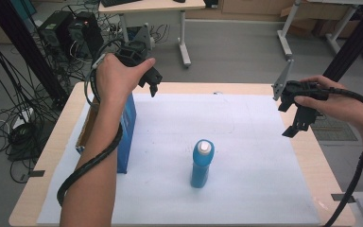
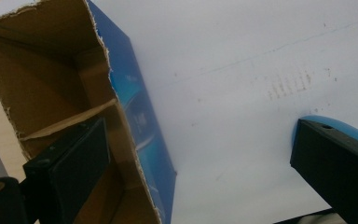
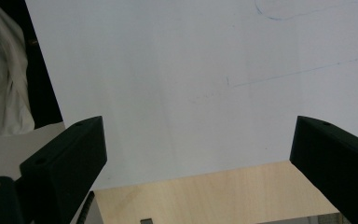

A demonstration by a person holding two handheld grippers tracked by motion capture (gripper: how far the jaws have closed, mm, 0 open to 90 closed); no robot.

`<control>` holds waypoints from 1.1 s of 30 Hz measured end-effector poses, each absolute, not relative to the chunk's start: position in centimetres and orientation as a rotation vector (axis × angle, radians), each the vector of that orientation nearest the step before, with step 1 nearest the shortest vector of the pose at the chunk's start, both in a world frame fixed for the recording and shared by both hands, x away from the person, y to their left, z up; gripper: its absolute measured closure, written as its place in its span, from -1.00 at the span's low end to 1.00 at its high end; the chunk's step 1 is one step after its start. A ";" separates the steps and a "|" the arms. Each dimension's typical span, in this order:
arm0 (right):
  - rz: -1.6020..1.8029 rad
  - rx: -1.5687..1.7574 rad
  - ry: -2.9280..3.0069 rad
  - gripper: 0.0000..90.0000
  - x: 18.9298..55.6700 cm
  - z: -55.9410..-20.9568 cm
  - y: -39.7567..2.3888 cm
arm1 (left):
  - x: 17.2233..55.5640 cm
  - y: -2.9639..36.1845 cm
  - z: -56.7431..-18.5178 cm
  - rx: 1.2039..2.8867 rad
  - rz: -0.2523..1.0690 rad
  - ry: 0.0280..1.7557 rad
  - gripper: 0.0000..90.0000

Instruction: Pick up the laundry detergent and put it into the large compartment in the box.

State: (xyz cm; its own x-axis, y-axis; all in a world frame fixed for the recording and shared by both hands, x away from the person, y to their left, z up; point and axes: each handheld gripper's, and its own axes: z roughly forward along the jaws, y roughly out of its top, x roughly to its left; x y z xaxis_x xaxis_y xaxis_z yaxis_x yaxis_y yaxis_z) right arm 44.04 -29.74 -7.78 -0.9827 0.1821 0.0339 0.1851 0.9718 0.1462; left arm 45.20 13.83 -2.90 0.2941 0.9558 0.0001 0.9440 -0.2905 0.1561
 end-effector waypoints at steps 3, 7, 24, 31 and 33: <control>-0.222 -0.294 -3.098 -0.92 44.1 -7.7 -29.6 | 45.3 13.8 -2.9 2.426 0.133 1.789 -0.89; -0.217 -0.291 -3.098 -0.92 44.1 -7.7 -29.4 | 45.3 13.8 -2.9 2.428 0.130 1.785 -0.89; -0.233 -0.283 -3.102 -0.92 43.7 -7.4 -29.7 | 42.9 10.9 -1.3 2.446 0.115 1.716 -0.89; -0.244 -0.305 -3.095 -0.92 43.5 -7.1 -30.1 | 41.1 8.6 -0.4 2.472 0.115 1.675 -0.89; -0.247 -0.307 -3.097 -0.92 43.4 -7.0 -30.2 | 40.5 7.8 -0.2 2.475 0.114 1.666 -0.89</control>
